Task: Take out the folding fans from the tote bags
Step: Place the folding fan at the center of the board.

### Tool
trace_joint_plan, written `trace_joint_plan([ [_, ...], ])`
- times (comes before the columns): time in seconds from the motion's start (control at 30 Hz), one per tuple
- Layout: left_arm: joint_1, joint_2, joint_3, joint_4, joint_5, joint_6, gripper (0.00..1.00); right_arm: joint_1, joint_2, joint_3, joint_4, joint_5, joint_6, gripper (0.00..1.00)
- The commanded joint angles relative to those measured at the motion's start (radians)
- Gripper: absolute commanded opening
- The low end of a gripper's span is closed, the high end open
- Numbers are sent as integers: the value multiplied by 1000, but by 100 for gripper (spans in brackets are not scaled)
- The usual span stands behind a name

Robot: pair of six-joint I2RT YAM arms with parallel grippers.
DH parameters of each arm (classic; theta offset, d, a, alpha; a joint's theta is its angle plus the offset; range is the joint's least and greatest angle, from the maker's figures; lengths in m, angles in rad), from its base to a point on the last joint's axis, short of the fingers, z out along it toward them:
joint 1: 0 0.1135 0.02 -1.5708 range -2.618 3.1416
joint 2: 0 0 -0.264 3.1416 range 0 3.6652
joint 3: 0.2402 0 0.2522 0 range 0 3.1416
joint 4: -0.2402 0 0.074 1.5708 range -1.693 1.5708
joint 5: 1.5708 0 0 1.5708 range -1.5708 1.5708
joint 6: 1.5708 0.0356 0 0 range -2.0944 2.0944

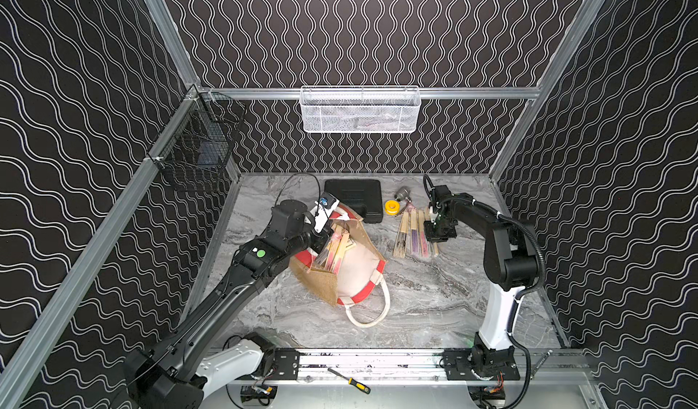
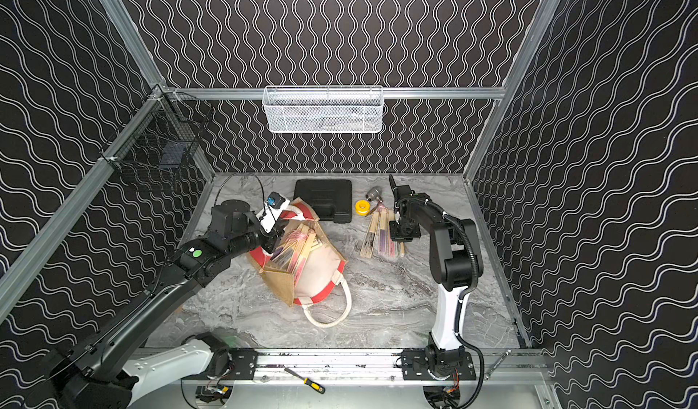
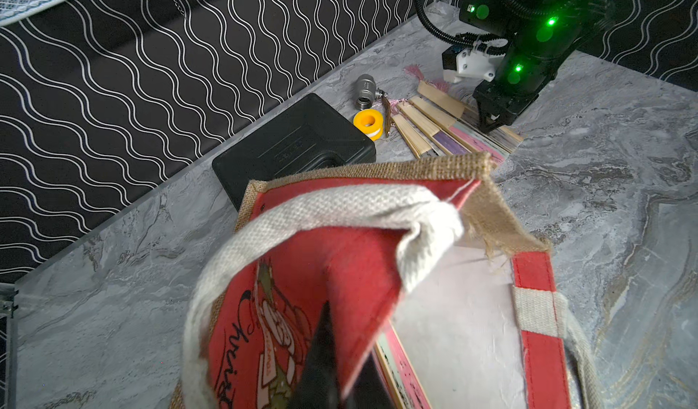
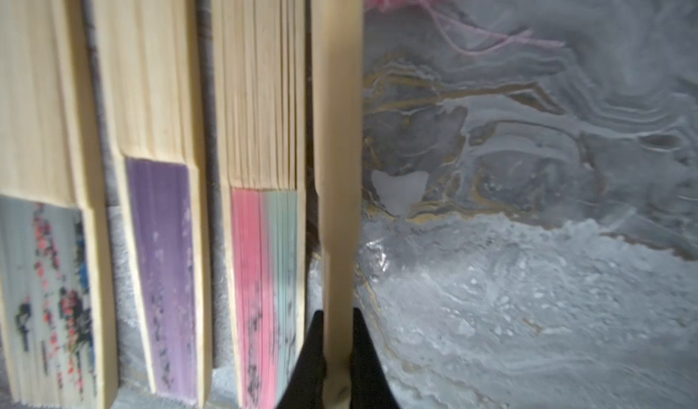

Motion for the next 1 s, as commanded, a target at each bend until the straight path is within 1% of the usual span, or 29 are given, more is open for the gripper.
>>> trace_joint_plan([
  [0.0,-2,5,0,20,0,13,0,-9,-1,11,-9,-35,-5,8],
  [0.13,-6,1,-4,21,7,19,0,-20,-2,13,-8,-57,2,11],
  [0.37,-8,1,-5,21,-1,21,0,-26,7,11,-9,-51,15,26],
  [0.57,-8,0,-7,21,-4,24,0,-28,-5,13,-9,-26,25,33],
  [0.8,-10,-1,-7,21,-5,24,0,-33,-43,-4,5,18,49,47],
  [0.97,-11,-4,-7,21,-6,24,0,-40,-34,-10,9,25,57,49],
])
